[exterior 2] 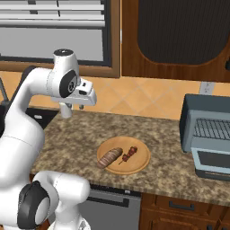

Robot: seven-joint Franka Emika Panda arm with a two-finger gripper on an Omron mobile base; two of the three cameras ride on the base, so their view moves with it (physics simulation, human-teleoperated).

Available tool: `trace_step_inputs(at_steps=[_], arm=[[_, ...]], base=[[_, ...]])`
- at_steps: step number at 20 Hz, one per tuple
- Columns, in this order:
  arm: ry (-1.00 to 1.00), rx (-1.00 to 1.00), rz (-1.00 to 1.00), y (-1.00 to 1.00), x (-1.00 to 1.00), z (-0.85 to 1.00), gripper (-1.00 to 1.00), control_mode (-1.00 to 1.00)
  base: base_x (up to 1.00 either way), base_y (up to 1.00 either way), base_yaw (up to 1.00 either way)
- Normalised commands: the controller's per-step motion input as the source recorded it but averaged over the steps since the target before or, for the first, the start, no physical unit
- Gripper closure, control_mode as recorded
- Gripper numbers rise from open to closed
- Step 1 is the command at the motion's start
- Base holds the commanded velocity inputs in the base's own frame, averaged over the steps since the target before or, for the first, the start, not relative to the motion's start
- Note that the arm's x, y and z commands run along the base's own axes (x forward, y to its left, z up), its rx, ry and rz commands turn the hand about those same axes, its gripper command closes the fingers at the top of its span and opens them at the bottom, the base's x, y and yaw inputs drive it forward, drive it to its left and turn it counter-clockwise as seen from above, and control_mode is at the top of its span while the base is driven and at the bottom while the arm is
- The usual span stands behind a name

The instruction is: Pick up the kebab skewer and baguette bread, and place them inside the toaster oven. Close the toaster oven door and start by setting the timer.

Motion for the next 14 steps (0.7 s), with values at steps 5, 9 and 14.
trace_step_inputs(at_steps=[5, 9, 14], arm=[[0.00, 0.00, 0.00, 0.00, 0.00, 0.00, -1.00, 1.00], [0.00, 0.00, 0.00, 0.00, 0.00, 0.00, -1.00, 1.00], [0.00, 0.00, 0.00, 0.00, 0.00, 0.00, -1.00, 1.00]], base=[[0.00, 0.00, 0.00], [0.00, 0.00, 0.00], [0.00, -0.05, 0.00]])
